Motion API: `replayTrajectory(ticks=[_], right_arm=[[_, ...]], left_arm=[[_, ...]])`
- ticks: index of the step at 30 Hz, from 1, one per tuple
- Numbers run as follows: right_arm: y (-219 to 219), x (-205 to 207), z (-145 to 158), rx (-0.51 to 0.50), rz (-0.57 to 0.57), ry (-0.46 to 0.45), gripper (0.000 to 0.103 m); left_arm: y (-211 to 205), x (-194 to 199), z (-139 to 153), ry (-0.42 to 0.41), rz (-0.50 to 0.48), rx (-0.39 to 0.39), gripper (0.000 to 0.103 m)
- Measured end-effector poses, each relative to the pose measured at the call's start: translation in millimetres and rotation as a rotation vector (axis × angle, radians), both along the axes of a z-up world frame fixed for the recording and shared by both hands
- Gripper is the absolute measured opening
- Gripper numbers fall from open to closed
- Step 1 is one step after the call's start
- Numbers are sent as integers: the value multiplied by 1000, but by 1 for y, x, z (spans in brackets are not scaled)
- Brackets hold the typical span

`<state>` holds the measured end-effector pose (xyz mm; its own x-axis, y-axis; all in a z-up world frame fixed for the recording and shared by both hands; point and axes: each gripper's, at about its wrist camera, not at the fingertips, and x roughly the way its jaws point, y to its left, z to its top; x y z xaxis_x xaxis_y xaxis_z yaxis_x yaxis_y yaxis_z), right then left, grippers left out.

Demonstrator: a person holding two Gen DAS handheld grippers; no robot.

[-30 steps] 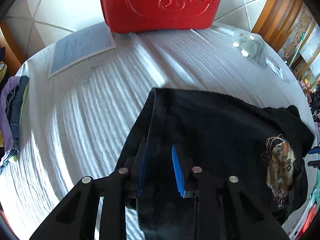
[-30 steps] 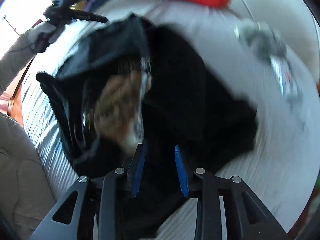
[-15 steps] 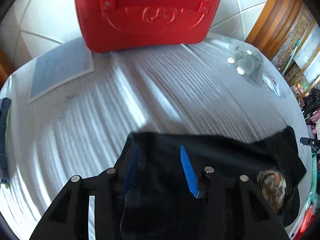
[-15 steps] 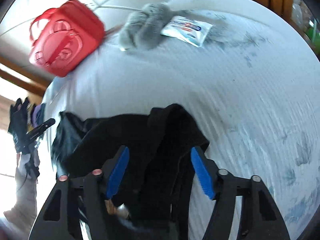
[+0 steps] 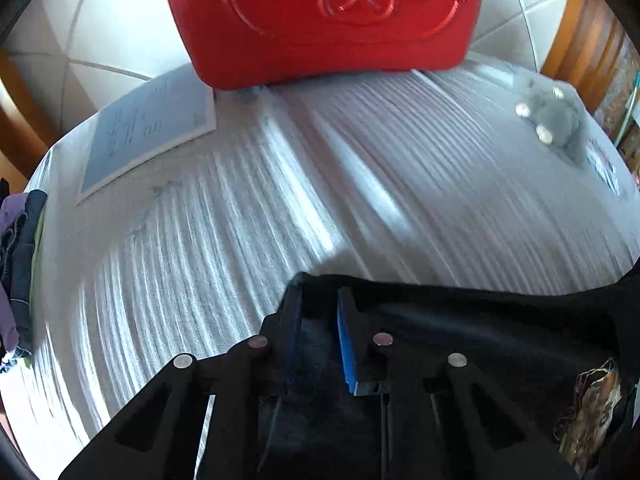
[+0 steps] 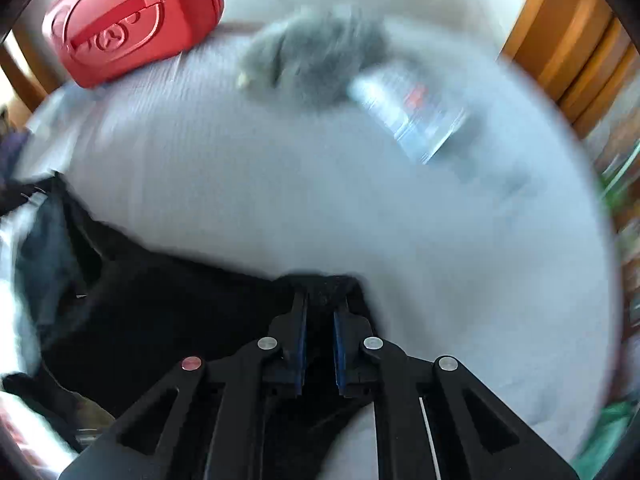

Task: Fold clothes

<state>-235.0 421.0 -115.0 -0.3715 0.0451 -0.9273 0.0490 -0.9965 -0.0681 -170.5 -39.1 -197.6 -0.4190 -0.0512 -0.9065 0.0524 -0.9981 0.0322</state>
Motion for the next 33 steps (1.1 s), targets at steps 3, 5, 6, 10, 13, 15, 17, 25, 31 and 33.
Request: replayTrajectory(ticks=[3,5,6,10,13,15,17,25,31,33], right_arm=[[12,-7,-11,18,-8,-14,49],[14,-6,-11,50,-13,-32,55],[15,0,-1,22,-13,-12,56],[13,39,51,-199,14,109,56],[-9,56,57,-312,89,90,56],[-30,52,44,-327,118,55,56],[-45,48,25,-317,135,9,54],[-52,71,-2,-144,94,-89,54],[-18,173,38,-287,0,3,70],[-13,208,36,-303,-43,-11,70]], left_arm=[[1,-1,3,3,13,-8,17],[1,4,14,22,12,-2,17],[0,10,21,41,5,-9,17],[-2,36,42,69,-29,12,19],[-2,59,44,36,-56,24,19],[-2,79,43,15,-74,24,19],[-2,102,42,-6,-89,30,19],[-8,189,27,-105,-83,41,26],[-12,265,42,-81,-122,105,58],[-7,284,46,-73,-151,127,58]])
